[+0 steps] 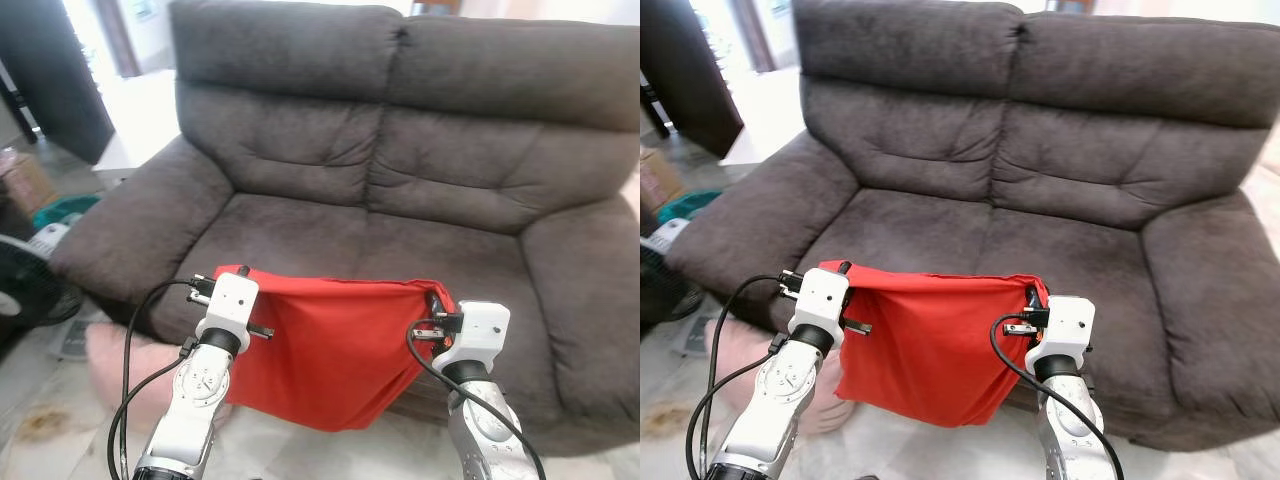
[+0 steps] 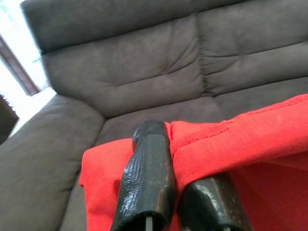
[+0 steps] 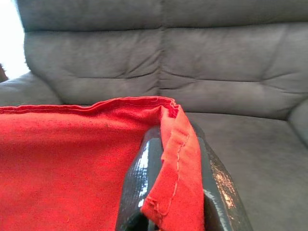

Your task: Move the pillow to the sofa from floor

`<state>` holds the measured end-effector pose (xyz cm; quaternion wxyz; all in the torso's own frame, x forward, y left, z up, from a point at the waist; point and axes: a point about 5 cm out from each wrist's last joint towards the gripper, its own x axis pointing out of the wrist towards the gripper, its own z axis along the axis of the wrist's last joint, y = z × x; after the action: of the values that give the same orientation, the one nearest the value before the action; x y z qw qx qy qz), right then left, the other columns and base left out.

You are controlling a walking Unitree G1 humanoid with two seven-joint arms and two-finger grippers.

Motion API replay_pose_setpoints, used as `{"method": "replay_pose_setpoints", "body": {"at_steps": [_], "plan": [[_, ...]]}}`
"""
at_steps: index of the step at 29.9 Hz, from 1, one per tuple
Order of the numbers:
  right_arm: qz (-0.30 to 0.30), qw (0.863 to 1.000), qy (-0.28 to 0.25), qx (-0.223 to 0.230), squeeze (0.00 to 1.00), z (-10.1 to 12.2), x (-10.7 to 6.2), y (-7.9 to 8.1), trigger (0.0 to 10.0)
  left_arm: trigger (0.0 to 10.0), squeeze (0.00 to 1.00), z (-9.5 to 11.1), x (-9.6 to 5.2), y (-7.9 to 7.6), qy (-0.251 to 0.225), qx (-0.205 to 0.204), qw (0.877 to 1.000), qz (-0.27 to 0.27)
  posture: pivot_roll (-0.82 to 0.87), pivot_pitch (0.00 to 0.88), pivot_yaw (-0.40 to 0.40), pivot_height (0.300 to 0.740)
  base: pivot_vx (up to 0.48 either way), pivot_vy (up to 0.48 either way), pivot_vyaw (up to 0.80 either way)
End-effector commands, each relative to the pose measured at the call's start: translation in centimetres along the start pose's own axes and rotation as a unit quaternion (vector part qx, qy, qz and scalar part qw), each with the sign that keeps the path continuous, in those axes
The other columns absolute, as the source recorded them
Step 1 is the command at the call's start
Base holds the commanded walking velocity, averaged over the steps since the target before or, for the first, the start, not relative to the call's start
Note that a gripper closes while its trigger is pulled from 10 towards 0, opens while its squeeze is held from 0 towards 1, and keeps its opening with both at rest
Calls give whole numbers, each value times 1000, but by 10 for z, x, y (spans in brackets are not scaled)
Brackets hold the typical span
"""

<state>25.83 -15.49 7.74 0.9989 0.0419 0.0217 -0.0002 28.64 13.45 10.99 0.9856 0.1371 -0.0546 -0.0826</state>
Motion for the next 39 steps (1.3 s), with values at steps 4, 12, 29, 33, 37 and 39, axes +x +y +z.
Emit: {"method": "replay_pose_setpoints", "body": {"at_steps": [4,12,29,33,37,39], "plan": [[14,1000,-16,3,0,8,7,7,10000,10000,0,24,10,12,-67,17,997,25,112,0,-20,740,0,0,-800],[22,999,-29,-7,0,12,10,12,10000,10000,0,24,10,16,-68,17,997,34,116,0,-23,740,0,-278,-300],[21,999,-32,-1,0,14,13,12,10000,10000,0,27,10,12,-75,15,997,31,121,0,-34,740,0,-310,0],[23,999,-32,-2,0,14,14,12,10000,10000,0,27,10,12,-76,16,996,31,119,0,-32,740,0,-296,0],[24,999,-33,-4,0,15,14,12,10000,10000,0,27,10,11,-77,18,996,30,119,0,-32,740,0,-295,0],[23,999,-34,-3,0,15,14,12,10000,10000,0,27,10,11,-77,18,996,29,119,0,-32,740,0,-292,0]]}}
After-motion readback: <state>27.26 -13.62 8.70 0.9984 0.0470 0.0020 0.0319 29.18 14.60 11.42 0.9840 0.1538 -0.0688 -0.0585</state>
